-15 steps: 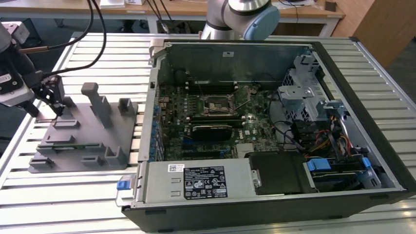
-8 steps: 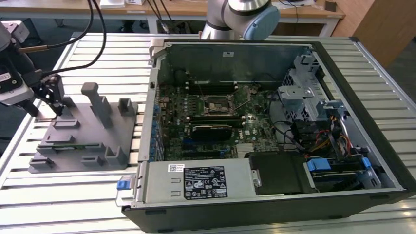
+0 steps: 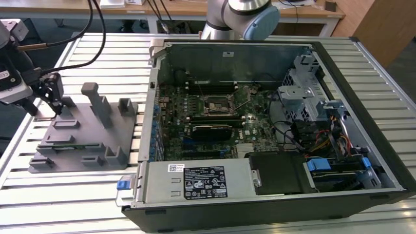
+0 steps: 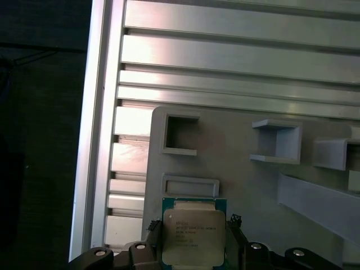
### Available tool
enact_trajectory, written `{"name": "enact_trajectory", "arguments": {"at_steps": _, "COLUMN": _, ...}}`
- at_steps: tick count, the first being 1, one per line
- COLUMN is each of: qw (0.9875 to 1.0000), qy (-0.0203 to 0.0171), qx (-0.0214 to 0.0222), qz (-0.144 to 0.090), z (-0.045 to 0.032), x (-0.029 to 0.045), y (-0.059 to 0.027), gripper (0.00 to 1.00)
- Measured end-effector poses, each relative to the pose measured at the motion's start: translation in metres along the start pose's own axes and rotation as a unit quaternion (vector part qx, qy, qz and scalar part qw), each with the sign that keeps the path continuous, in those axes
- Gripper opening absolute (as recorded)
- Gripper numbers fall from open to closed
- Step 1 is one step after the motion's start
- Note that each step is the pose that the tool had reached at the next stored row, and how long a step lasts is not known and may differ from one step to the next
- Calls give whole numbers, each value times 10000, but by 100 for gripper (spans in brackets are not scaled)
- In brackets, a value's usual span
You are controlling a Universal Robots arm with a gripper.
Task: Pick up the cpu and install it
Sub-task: 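Pick up the cpu and move it towards the insertion slot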
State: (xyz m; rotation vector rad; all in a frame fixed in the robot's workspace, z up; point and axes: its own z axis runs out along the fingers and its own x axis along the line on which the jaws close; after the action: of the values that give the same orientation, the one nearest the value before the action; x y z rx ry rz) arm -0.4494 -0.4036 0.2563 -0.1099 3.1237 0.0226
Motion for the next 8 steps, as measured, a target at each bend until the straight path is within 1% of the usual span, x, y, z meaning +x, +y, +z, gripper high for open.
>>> {"name": "enact_trajectory", "arguments": {"at_steps": 8, "qw": 10000, "qy": 0, "qx": 12, "qz": 0, "z": -37, "x": -1, "y": 6, "gripper": 54}}
